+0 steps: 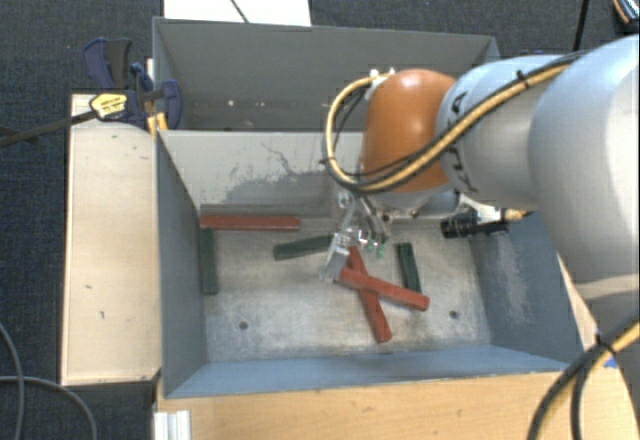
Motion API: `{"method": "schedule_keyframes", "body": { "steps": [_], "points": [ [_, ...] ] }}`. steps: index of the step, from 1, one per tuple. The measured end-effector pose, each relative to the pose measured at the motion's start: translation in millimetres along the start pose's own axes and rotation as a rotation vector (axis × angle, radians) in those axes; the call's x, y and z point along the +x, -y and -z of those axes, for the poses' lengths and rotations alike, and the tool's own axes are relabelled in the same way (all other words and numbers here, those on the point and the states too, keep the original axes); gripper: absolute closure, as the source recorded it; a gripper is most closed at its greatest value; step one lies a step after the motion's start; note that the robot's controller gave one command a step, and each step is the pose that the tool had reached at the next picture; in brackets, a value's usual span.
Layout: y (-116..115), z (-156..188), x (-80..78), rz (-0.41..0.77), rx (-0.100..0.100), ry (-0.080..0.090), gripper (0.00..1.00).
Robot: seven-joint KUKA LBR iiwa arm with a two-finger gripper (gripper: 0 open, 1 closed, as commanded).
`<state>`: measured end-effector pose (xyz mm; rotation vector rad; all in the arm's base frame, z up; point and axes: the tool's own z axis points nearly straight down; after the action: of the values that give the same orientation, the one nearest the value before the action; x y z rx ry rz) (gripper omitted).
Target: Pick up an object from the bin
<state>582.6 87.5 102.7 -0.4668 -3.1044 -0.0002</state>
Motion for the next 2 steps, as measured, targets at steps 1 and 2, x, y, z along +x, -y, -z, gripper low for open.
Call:
{"method": "schedule_keyframes", "body": {
  "steps": [1, 2],
  "points": [
    [13.1, -33.7, -5.5, -0.051, 0.001, -0.002, 0.00],
    [12.1, -32.0, -5.9, -0.054, -0.001, 0.000, 1.00]
  ]
}}
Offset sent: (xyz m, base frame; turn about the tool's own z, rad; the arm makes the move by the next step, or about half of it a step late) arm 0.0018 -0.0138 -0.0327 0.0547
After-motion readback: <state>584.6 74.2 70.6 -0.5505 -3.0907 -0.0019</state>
